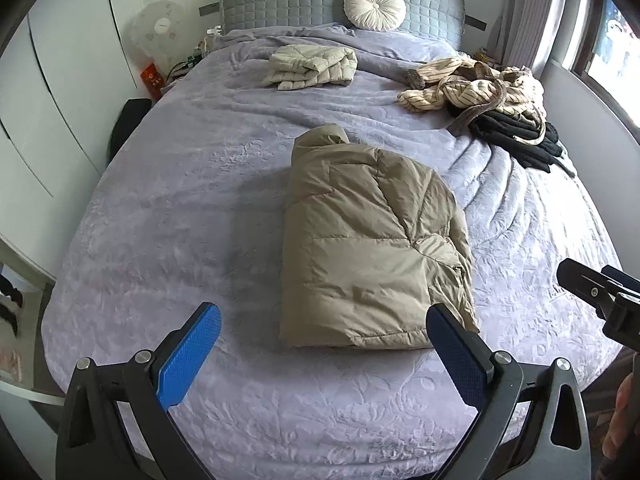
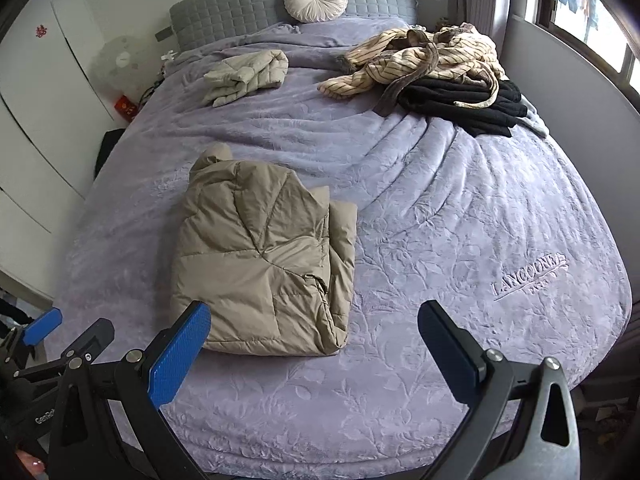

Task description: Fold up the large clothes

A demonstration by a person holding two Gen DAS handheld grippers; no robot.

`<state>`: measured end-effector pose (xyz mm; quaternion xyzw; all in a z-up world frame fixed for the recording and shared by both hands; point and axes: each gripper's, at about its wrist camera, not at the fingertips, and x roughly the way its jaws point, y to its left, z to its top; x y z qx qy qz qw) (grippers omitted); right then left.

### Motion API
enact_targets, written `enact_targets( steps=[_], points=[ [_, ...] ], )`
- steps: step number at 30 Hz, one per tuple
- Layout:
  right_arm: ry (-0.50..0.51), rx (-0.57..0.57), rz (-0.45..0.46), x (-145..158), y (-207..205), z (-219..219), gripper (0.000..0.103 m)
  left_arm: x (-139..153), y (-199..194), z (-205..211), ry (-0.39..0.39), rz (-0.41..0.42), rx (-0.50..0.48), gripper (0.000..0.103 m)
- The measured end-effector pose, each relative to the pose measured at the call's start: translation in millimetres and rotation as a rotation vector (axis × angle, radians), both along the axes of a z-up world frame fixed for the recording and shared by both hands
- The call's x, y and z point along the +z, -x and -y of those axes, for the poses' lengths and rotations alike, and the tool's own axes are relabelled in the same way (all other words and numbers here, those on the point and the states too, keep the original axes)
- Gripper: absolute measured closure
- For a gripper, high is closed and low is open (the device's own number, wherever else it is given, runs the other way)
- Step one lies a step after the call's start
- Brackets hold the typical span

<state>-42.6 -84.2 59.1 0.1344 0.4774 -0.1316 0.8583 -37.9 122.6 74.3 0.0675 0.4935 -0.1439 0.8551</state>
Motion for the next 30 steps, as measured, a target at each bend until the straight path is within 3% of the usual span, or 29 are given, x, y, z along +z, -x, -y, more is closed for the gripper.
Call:
enact_targets(
  steps=[30],
  points=[
    [0.014,-0.005,-0.009,1.6,0.1,-4.3,0.000,-4.0,-4.0,-6.3,-0.002,-0.013,0.018,0.000]
  ],
)
